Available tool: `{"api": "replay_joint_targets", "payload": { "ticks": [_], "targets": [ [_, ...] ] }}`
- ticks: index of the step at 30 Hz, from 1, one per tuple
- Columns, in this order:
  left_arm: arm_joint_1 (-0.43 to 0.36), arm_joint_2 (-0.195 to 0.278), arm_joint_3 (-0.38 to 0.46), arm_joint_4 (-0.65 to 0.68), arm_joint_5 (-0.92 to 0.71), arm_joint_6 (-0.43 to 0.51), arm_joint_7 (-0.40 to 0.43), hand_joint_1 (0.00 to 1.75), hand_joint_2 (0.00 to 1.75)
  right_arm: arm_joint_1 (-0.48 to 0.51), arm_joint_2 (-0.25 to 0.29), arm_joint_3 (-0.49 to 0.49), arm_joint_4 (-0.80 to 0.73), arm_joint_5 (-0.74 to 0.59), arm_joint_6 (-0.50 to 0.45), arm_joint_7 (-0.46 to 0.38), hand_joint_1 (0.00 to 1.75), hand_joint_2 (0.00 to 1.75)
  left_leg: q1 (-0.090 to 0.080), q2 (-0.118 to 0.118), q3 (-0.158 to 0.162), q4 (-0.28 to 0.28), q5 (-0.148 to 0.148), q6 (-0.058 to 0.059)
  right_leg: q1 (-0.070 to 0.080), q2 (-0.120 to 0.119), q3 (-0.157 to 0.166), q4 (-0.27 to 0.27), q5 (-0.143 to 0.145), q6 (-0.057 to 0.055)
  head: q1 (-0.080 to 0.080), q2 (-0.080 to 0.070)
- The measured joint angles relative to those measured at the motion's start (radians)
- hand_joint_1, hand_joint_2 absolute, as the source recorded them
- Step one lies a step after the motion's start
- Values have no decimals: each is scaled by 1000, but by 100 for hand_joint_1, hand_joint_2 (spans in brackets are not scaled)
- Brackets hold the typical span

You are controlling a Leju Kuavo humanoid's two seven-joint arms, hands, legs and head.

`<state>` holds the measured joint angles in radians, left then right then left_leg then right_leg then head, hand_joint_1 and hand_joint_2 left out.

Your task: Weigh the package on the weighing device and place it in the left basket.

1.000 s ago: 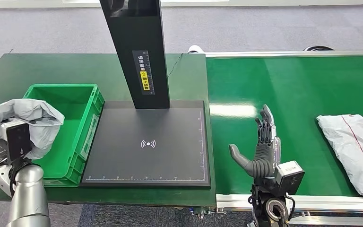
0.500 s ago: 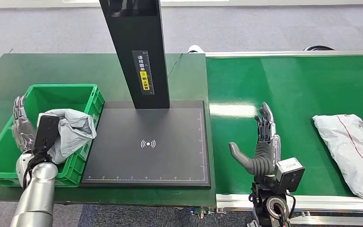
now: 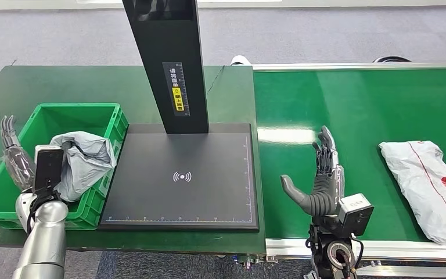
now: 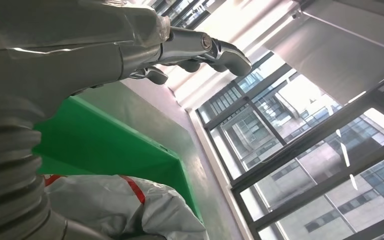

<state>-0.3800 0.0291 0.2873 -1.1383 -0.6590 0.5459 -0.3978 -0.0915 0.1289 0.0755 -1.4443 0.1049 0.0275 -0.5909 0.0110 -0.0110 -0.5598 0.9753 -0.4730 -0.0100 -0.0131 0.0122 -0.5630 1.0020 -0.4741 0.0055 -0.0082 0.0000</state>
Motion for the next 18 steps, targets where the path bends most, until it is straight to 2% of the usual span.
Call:
{"api": "replay_joint_targets", "payload": {
  "ticks": [14, 16, 18],
  "targets": [
    [2, -2, 0, -10, 2, 2, -2, 0, 175, 0, 0, 0, 0, 0, 0, 0, 0, 175, 0, 0, 0, 0, 0, 0, 0, 0, 0, 0, 0, 0, 0, 0],
    [5, -3, 0, -16, 25, 19, -28, 0, 175, 0, 0, 0, 0, 0, 0, 0, 0, 175, 0, 0, 0, 0, 0, 0, 0, 0, 0, 0, 0, 0, 0, 0],
    [14, -6, 0, -35, 93, 60, -105, 0, 175, -1, 0, 0, 1, 0, 0, 0, 0, 175, 0, 0, 0, 0, 0, 0, 0, 0, 0, 0, 0, 0, 0, 0]
  ]
}}
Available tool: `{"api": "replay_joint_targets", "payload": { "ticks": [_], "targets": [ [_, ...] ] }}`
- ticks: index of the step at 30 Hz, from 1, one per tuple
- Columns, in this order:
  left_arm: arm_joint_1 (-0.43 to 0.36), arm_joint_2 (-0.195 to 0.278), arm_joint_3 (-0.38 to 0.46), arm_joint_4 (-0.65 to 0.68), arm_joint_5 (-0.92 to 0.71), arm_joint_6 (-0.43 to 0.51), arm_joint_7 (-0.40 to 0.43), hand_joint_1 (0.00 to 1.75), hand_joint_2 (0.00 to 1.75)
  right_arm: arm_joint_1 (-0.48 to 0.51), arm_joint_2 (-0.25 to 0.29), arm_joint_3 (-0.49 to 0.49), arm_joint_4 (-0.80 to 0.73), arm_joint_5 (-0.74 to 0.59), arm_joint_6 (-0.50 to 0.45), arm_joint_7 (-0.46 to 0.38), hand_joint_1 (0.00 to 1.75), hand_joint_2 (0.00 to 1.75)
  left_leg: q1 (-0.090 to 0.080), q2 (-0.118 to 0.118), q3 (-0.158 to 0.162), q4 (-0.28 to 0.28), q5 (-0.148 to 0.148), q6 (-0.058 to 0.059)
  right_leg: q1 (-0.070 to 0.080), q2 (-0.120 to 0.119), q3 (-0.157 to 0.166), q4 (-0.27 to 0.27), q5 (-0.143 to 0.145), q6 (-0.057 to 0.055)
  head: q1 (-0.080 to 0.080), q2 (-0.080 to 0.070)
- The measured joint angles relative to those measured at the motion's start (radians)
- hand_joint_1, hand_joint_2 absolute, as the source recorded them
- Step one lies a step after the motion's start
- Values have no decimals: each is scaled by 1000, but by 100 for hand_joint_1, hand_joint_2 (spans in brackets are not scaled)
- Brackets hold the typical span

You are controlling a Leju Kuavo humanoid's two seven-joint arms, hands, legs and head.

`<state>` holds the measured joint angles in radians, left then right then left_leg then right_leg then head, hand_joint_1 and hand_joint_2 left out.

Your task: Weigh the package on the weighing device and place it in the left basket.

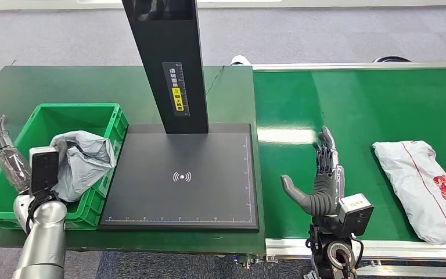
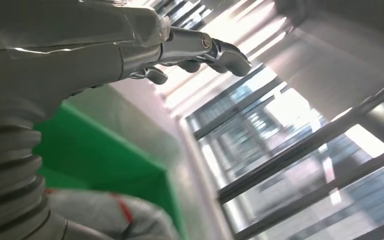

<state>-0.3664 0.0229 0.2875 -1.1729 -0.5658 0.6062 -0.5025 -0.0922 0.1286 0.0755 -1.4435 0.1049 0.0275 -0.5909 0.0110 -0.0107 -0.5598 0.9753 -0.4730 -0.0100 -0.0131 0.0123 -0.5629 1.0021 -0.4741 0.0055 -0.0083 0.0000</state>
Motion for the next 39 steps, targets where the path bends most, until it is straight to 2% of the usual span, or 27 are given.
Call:
{"api": "replay_joint_targets", "payload": {
  "ticks": [3, 6, 7, 10, 14, 17, 20, 22, 27, 31, 35, 39],
  "targets": [
    [31, -10, -2, -69, 166, 59, -143, 0, 175, -5, 0, 3, 6, -1, 0, 0, 0, 175, 0, 0, 0, 0, 0, 0, 0, 0, 0, 0, 0, 0, 0, 0],
    [74, -20, -22, -177, 285, 72, -193, 0, 44, -15, 0, 7, 17, -6, -1, -1, 0, 175, 0, 0, 0, 0, 0, 0, 0, 0, 0, 0, 0, 0, 0, 0],
    [88, -22, -35, -214, 299, 73, -197, 0, 44, -20, 0, 9, 22, -8, -2, 0, 0, 175, 0, 0, 0, 0, 0, 0, 0, 0, 0, 0, 0, 0, 0, 0],
    [123, -29, -91, -318, 332, 67, -202, 0, 175, -34, 0, 16, 40, -29, 11, 7, 0, 175, 0, 0, 0, 0, 0, 0, 0, 0, 0, 0, 0, 0, 0, 0],
    [172, -29, -190, -459, 410, 68, -202, 0, 175, -48, 0, 27, 67, -93, 98, 29, 0, 175, 0, 0, 0, 0, 0, 0, 0, 0, 0, 0, 0, 0, 0, 0],
    [199, -26, -240, -529, 427, 66, -202, 0, 175, -58, 0, 32, 87, -95, 110, 33, 0, 175, 0, 0, 0, 0, 0, 0, 0, 0, 0, 0, 0, 0, 0, 0],
    [211, -23, -269, -567, 452, 9, -202, 0, 175, -66, 0, 35, 100, -92, 111, 33, 0, 175, 0, 0, 0, 0, 0, 0, 0, 0, 0, 0, 0, 0, 0, 0],
    [215, -23, -285, -583, 478, -90, -201, 0, 175, -68, -1, 37, 106, -89, 111, 33, 0, 175, 0, 0, 0, 0, 0, 0, 0, 0, 0, 0, 0, 0, 0, 0],
    [236, -40, -338, -612, 545, -449, -201, 0, 175, -73, -4, 39, 120, -79, 115, 36, 0, 175, 0, 0, 0, 0, 0, 0, 0, 0, 0, 0, 0, 0, 0, 0],
    [258, -55, -399, -616, 554, -667, -198, 0, 175, -80, -5, 42, 137, -66, 128, 43, 0, 175, 0, 0, 0, 0, 0, 0, -1, 0, 0, 0, 0, 0, 0, 0],
    [273, -69, -474, -567, 566, -810, -169, 0, 175, -88, -8, 53, 158, -49, 137, 47, 0, 175, 0, 0, 0, 0, 0, 0, 0, 0, 0, 0, 0, 0, 0, 0],
    [278, -80, -517, -514, 564, -851, -155, 0, 175, -91, -9, 59, 175, -41, 139, 52, 0, 175, 0, 0, 0, 0, 0, 0, 0, 0, 0, 0, 0, 0, 0, 0]
  ]
}}
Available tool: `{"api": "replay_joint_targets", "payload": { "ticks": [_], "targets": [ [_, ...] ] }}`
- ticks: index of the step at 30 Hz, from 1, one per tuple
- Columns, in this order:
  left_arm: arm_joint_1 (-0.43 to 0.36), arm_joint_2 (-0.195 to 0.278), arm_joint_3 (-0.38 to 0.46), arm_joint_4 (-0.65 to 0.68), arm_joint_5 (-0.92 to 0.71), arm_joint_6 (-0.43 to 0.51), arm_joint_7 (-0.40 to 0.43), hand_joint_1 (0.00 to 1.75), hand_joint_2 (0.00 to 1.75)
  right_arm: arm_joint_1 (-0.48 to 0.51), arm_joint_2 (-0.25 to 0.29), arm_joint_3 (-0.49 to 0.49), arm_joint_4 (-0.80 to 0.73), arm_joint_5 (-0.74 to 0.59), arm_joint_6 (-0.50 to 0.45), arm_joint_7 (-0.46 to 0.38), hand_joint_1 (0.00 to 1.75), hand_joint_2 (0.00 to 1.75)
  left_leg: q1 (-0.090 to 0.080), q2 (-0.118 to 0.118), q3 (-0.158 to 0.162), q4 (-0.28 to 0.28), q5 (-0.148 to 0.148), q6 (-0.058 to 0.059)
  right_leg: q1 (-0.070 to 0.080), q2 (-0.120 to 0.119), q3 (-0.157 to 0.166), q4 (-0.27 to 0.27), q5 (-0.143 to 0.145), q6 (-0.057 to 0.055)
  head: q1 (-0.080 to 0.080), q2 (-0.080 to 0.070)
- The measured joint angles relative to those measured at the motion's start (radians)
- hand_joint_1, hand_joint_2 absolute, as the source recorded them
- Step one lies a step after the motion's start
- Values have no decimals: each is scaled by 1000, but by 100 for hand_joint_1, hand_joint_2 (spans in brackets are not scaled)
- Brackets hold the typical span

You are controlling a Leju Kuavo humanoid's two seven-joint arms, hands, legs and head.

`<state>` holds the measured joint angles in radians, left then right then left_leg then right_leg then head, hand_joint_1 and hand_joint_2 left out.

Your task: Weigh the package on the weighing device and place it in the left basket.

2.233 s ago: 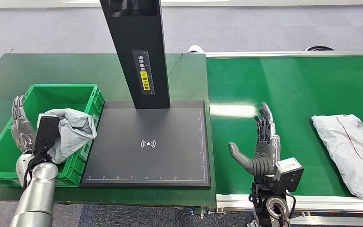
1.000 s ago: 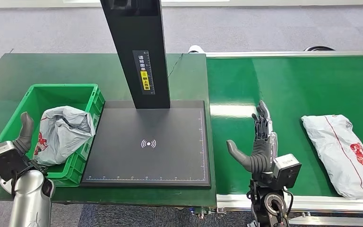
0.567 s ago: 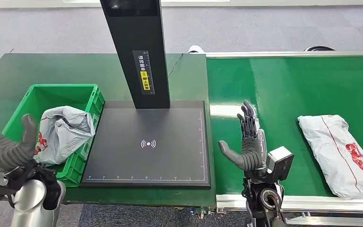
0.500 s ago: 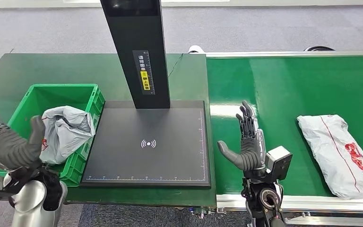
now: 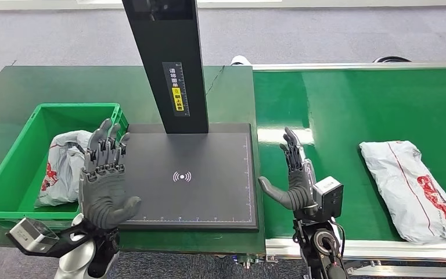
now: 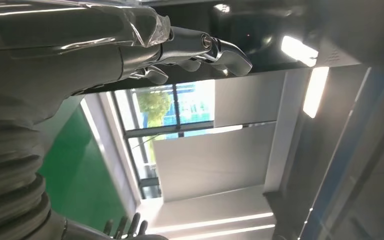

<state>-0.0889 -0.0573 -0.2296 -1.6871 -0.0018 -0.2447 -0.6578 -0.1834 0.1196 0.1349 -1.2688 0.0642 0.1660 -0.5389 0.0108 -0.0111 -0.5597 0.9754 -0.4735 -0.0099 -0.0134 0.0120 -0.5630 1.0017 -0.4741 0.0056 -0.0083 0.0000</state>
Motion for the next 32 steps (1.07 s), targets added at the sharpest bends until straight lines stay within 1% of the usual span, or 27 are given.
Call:
{"api": "replay_joint_targets", "payload": {
  "ticks": [4, 8, 12, 15, 19, 29, 32],
  "targets": [
    [-6, -7, -28, 63, -18, -55, 42, 0, 175, -7, -1, 8, 15, 13, 5, 2, 0, 175, 0, 0, 0, 0, 0, 0, 0, 0, 0, 0, 0, 0, 0, 0],
    [-16, -18, -45, 147, 7, -126, 67, 0, 175, -11, -1, 16, 29, 27, 8, 3, 0, 175, 0, 0, 0, 0, 0, 0, 0, 0, 0, 0, 0, 0, 0, 0],
    [-20, -24, -53, 246, 21, -168, 137, 0, 175, -10, -1, 19, 40, 44, 9, 4, 0, 175, 0, 0, 0, 0, 0, 0, 0, 0, 0, 0, 0, 0, 0, 0],
    [-21, -25, -62, 312, 11, -176, 164, 0, 175, -10, -1, 20, 48, 51, 9, 4, 0, 175, 0, 0, 0, 0, 0, 0, 0, 0, 0, 0, 0, 0, 0, 0],
    [-21, -27, -65, 362, 9, -180, 169, 0, 175, -10, -1, 20, 56, 54, 10, 4, 0, 175, 0, 0, 0, 0, 0, 0, 0, 0, 0, 0, 0, 0, 0, 0],
    [-27, -30, -65, 403, 11, -183, 190, 0, 175, -10, -1, 21, 64, 67, 15, 10, 0, 175, 0, 0, 0, 0, 0, 0, 0, 0, 0, 0, 0, 0, 0, 0],
    [-28, -35, -62, 432, 15, -158, 187, 0, 175, -10, -1, 35, 80, 102, 19, 34, 0, 175, 0, 0, 0, 0, 0, 0, 0, 0, 0, 0, 0, 0, 0, 0]
  ]
}}
